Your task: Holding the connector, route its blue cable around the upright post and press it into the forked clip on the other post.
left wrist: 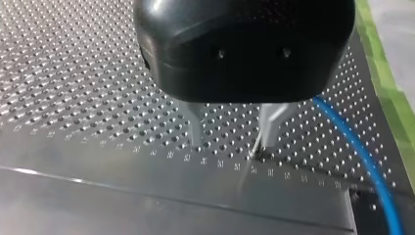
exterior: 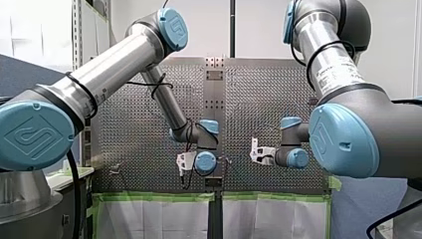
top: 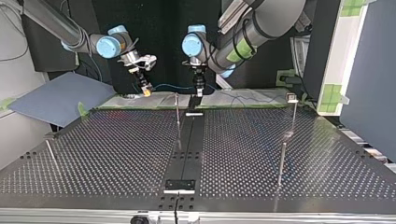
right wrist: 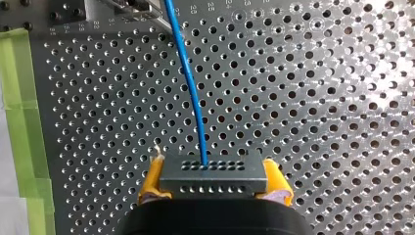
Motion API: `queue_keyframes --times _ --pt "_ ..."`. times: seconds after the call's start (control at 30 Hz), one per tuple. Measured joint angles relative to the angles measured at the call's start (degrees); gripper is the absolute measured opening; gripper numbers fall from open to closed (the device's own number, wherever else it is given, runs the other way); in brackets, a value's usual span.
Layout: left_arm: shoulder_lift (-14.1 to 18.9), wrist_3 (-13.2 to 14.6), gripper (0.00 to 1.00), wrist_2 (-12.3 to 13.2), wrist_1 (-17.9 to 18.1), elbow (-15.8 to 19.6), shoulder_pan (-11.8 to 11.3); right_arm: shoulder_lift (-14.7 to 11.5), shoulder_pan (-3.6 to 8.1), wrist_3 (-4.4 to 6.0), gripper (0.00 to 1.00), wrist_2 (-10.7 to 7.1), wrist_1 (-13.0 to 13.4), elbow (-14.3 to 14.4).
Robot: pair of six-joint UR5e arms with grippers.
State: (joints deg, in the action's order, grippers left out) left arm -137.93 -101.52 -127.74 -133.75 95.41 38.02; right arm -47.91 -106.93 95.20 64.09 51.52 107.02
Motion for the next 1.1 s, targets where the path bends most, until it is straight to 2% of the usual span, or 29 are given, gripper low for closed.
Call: queue_keyframes --times 0.07,0.17,0.43,0.7,0.93,1.1 --pt "0.0 -0.2 0.00 -1.0 0.0 0.0 0.1 0.0 -0.01 0.00 0.00 0.01 0.0 0.0" --pt "0.0 -0.5 0.00 -1.4 0.1 0.0 0.3 0.0 -0.01 -0.03 0.00 0.05 0.0 0.0" --pt "-0.1 -0.7 0.00 0.0 0.3 0.0 1.0 0.0 -0.02 -0.21 0.00 1.08 -0.3 0.0" --pt "-1.7 -1.7 0.00 1.1 1.2 0.0 1.3 0.3 -0.04 -0.41 0.00 1.51 -0.3 0.3" --pt "-2.7 -2.3 0.00 2.5 1.6 -0.2 1.3 3.1 -0.05 -1.28 0.00 2.31 0.1 0.3" --pt "-3.8 -2.4 0.00 3.3 1.8 -0.5 1.1 4.3 0.17 -1.47 0.00 2.65 0.5 0.3"
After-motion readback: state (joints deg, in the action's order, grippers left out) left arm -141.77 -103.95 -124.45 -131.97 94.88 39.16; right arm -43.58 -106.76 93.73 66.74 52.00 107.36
